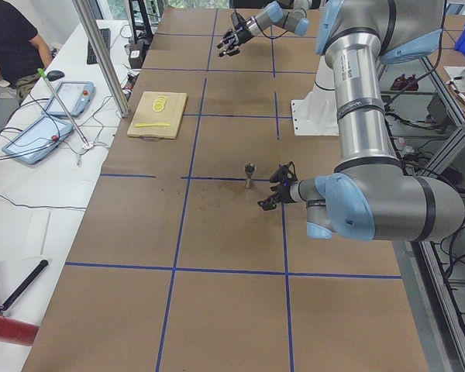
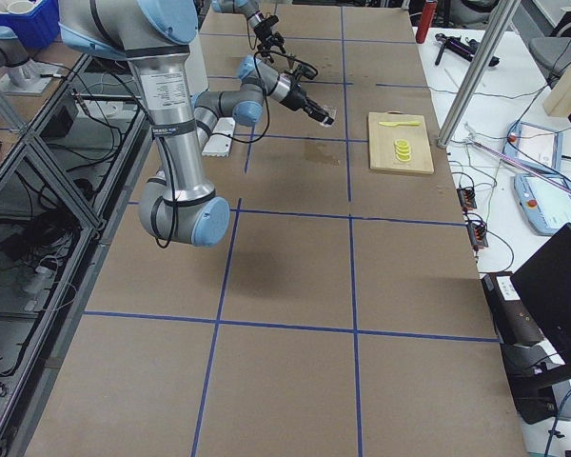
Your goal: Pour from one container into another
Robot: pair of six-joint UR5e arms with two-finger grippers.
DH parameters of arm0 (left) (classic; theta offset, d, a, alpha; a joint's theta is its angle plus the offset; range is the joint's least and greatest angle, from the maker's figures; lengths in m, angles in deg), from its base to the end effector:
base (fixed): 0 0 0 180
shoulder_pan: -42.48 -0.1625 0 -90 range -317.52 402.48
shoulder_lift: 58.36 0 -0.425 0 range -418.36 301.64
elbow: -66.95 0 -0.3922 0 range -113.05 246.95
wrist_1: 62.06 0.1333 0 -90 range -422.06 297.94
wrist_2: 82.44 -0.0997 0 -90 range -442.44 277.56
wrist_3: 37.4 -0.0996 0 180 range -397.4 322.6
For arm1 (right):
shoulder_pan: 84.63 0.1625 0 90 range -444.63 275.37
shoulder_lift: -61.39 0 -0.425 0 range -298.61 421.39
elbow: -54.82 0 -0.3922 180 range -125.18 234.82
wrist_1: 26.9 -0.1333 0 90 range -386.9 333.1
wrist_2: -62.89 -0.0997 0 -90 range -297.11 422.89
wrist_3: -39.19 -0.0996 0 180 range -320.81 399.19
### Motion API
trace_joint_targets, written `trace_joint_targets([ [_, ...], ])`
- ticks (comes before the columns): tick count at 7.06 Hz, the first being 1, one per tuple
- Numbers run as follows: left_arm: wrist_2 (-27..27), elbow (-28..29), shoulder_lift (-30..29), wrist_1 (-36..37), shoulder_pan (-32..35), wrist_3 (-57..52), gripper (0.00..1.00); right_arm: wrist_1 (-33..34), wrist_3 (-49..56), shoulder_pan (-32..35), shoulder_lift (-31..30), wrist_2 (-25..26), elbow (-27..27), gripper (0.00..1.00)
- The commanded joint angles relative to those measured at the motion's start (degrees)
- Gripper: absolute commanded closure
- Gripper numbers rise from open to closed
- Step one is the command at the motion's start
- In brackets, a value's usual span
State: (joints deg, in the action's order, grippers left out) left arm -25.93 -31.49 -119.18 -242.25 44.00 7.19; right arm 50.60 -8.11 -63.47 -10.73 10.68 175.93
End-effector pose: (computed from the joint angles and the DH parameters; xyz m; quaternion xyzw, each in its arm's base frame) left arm 0.2673 -0.1954 0.6083 0.4344 0.4061 0.1419 0.7914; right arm -0.4004 -0.3634 0.2210 0.4920 -0.2633 0.0107 0.8298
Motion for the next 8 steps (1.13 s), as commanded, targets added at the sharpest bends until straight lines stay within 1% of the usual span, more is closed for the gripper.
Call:
trace_joint_targets([
  [1,7.1,2.3,1.3,-0.3,5.5,-0.9,0.01,-0.5,-2.9,-0.1,-0.2,0.0,-0.3,1.0],
  [2,14.2,2.1,1.1,-0.4,12.3,-4.6,0.01,-4.0,-3.4,-0.1,-1.2,0.0,-1.0,1.0],
  [3,20.4,2.2,0.4,-0.3,19.9,-10.2,0.01,-5.5,-3.6,-0.1,-1.3,0.0,-1.7,1.0],
  [4,26.9,2.1,-0.3,-0.1,26.4,-13.0,0.01,-6.3,-3.6,-0.1,-2.2,0.1,-1.8,1.0],
  [5,33.3,2.8,-2.7,1.2,33.0,-13.3,0.01,-7.9,-3.6,-0.1,-3.0,0.2,-2.3,1.0],
  [6,39.2,2.7,-5.5,5.0,38.9,-13.3,0.01,-10.0,-3.9,-0.1,-4.2,0.3,-3.2,1.0],
  [7,47.0,2.8,-8.5,9.5,45.8,-13.3,0.01,-13.6,-4.2,-0.1,-6.3,0.4,-4.0,1.0],
  [8,53.2,2.8,-12.3,14.7,51.6,-13.3,0.01,-15.8,-4.3,-0.1,-7.6,0.6,-5.1,1.0],
])
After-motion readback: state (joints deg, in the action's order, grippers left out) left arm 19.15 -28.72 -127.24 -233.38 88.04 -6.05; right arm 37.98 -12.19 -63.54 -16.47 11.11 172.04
